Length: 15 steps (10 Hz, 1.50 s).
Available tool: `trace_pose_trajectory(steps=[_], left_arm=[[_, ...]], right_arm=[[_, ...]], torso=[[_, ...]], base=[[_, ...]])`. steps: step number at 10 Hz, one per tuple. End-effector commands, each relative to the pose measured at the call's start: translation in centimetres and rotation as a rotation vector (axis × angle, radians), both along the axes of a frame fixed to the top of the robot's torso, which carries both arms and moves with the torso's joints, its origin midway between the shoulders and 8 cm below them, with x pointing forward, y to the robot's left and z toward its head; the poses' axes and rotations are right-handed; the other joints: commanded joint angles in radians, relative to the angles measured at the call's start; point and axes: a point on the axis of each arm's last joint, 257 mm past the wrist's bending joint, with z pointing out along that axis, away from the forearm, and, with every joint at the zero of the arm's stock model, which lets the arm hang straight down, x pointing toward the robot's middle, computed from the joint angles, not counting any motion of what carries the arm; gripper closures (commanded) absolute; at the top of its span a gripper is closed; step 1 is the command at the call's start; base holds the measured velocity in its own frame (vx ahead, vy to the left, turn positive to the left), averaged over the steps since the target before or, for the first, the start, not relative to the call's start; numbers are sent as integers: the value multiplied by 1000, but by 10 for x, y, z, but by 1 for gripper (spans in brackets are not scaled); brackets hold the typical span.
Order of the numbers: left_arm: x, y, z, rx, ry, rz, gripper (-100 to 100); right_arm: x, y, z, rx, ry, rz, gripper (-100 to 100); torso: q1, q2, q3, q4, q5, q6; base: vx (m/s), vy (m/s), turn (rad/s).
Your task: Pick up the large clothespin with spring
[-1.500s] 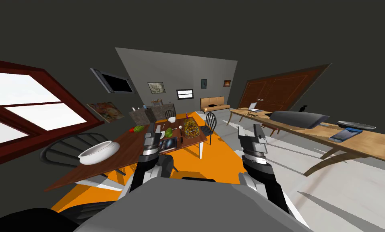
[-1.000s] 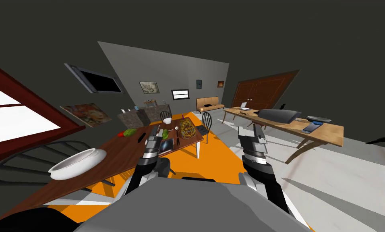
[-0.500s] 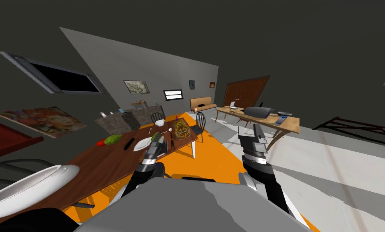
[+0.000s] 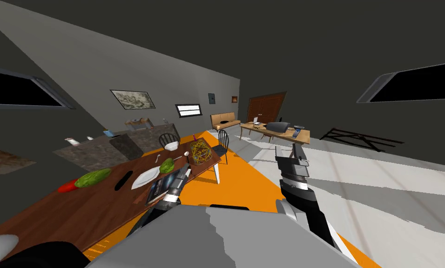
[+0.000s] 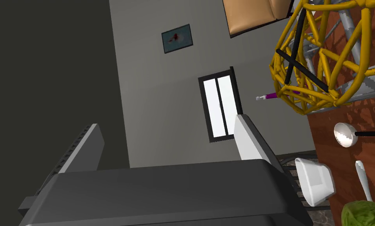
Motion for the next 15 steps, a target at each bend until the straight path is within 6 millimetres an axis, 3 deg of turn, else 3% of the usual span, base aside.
trace_pose_trajectory(steps=[1, 3, 4, 6, 7, 9, 10, 12, 13, 14, 15], left_arm=[[-7, 0, -21, 0, 52, -10, -100], [-32, 1, -78, -36, 210, -21, -100], [-33, 1, -78, -29, 214, -29, -100], [-69, 2, -136, -71, 385, -40, -100], [-70, 2, -136, -64, 388, -46, -100], [-113, 4, -184, -102, 551, -56, -100], [-119, 4, -191, -103, 569, -59, -100], [-174, 6, -236, -142, 741, -62, -100], [-178, 7, -238, -140, 753, -67, -100], [-209, 8, -259, -162, 842, -65, -100], [-210, 9, -259, -157, 845, -68, -100]], right_arm=[[0, 0, 0, 0, 0, 0, 0], [0, 0, 0, 0, 0, 0, 0], [0, 0, 0, 0, 0, 0, 0], [0, 0, 0, 0, 0, 0, 0], [0, 0, 0, 0, 0, 0, 0], [0, 0, 0, 0, 0, 0, 0], [0, 0, 0, 0, 0, 0, 0], [0, 0, 0, 0, 0, 0, 0], [0, 0, 0, 0, 0, 0, 0], [0, 0, 0, 0, 0, 0, 0], [0, 0, 0, 0, 0, 0, 0]], torso=[[0, 0, 0, 0, 0, 0], [2, 0, 0, 0, 1, 0], [2, -1, 0, 0, 0, 0], [2, -1, -1, 0, 0, 0], [2, -2, -1, 0, 0, 0], [3, -2, -1, 0, 1, 0], [2, -3, -2, -1, 0, 0], [3, -3, -2, -1, 0, -1], [4, -4, -2, -1, 1, 0], [4, -3, -2, -1, 1, -2], [3, -3, -2, -1, 0, -1]], base=[[6, -35, -147], [13, -42, -346], [19, -31, -142], [32, -44, -363], [31, -28, -122], [45, -33, -338], [48, -23, -138], [64, -18, -360], [53, 0, -87], [57, -17, -187], [42, -9, -137]])
